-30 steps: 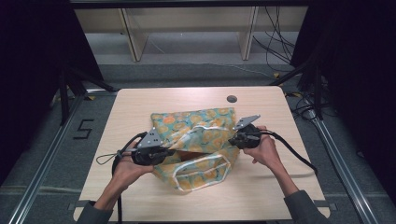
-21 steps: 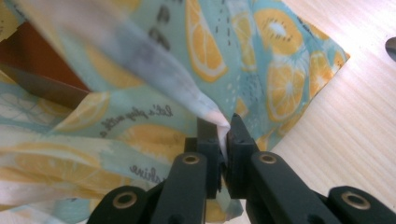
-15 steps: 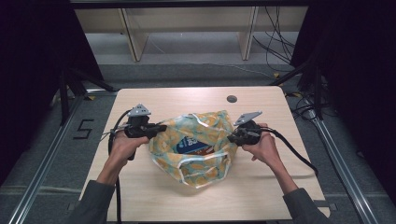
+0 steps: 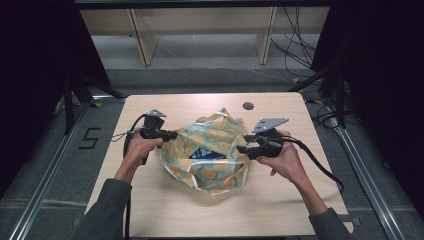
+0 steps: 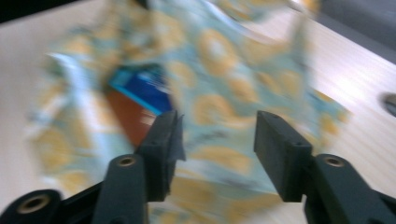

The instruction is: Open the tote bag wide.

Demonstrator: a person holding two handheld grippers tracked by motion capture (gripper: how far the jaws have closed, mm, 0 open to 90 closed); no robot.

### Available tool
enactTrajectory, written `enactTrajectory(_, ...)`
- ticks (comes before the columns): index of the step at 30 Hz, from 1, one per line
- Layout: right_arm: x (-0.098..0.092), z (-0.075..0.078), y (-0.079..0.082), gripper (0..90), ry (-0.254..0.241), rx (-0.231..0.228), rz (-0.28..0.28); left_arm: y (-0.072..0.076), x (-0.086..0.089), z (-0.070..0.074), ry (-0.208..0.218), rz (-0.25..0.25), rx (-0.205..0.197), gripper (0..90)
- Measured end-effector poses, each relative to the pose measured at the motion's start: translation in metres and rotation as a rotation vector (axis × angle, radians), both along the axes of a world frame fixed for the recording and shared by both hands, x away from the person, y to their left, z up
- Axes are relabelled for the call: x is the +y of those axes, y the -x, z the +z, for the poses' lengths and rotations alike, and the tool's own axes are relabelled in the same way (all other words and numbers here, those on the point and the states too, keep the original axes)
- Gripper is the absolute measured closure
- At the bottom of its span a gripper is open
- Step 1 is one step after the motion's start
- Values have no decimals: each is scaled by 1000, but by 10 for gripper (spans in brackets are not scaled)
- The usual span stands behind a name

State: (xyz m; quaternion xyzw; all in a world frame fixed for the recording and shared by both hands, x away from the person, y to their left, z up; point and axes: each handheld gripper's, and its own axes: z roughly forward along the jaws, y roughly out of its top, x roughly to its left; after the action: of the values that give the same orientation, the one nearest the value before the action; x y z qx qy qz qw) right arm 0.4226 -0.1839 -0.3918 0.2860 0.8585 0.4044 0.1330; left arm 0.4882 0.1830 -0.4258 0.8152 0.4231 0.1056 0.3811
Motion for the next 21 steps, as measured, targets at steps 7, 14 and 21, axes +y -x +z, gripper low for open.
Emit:
enactTrajectory(7,38,3,21,464,-13,28,159,-4,-2,2,-10,3,10,865)
enactTrajectory(14,63,-29,21,798,103,36,237,-8,-6,-1,-24,14,-4,864)
enactTrajectory(21,58,-38,61,900,146,40,334,-14,-16,5,-174,14,-33,870)
